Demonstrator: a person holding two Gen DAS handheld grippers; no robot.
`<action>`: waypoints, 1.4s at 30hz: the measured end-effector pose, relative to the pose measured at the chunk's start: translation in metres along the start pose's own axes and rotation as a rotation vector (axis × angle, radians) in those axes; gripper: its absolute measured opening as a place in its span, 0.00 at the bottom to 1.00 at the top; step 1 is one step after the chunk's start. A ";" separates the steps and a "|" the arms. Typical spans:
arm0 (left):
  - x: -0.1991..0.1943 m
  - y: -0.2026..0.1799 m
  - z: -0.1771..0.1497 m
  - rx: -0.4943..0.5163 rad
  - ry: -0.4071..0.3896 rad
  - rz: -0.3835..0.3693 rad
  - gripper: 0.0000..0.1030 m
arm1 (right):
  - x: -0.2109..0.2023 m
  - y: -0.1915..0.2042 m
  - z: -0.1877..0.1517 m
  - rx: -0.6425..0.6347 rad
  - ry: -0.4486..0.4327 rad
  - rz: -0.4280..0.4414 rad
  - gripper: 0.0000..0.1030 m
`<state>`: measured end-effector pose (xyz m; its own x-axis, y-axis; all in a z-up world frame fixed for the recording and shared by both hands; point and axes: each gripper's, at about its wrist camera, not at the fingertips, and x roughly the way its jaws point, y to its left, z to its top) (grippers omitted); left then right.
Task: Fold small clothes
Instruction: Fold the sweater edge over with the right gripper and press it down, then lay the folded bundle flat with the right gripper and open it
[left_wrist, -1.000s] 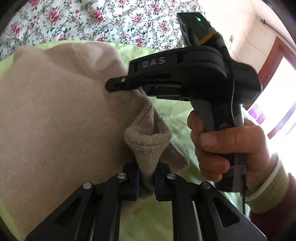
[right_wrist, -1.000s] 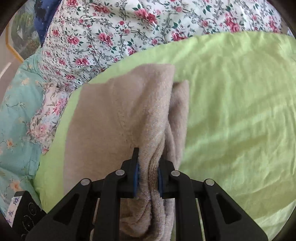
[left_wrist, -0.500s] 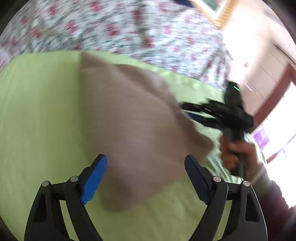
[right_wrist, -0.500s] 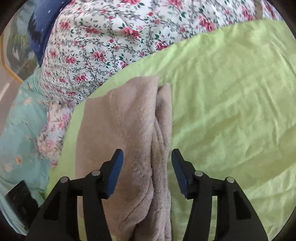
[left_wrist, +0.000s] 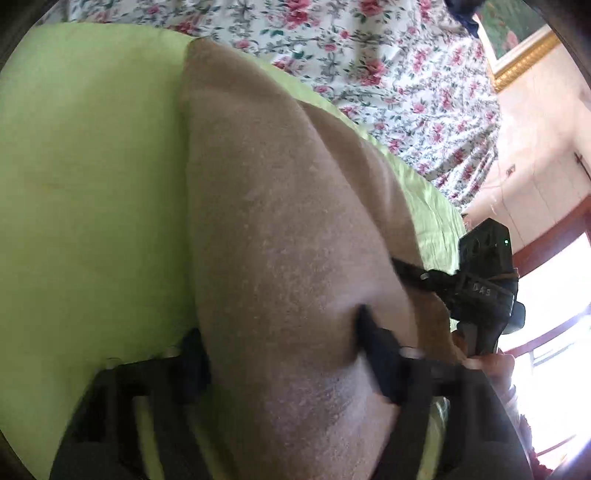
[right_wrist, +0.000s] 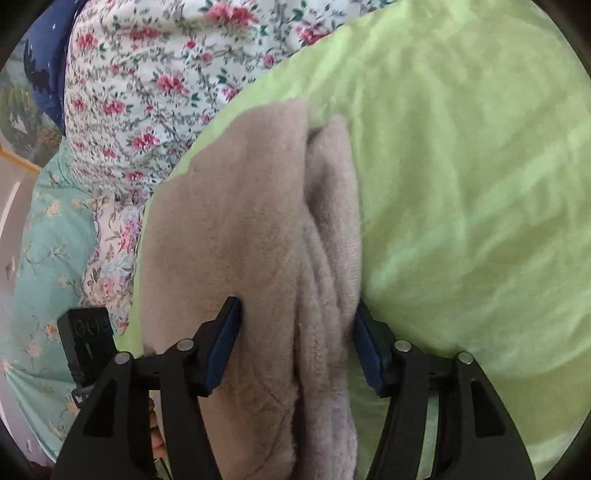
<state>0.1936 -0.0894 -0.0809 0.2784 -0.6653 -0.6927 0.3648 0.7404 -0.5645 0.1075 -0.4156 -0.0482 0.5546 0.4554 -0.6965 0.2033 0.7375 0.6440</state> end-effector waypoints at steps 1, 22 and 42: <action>-0.002 0.000 0.000 0.003 -0.006 -0.004 0.51 | 0.000 0.002 -0.002 0.004 -0.003 0.002 0.38; -0.181 0.082 -0.124 0.007 -0.020 0.172 0.50 | 0.065 0.134 -0.130 -0.117 0.063 0.166 0.32; -0.210 0.089 -0.117 -0.011 -0.161 0.304 0.62 | 0.055 0.167 -0.081 -0.207 -0.049 0.033 0.09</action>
<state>0.0641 0.1275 -0.0382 0.5097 -0.4198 -0.7510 0.2340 0.9076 -0.3485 0.1068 -0.2275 -0.0045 0.5975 0.4602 -0.6567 0.0174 0.8113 0.5844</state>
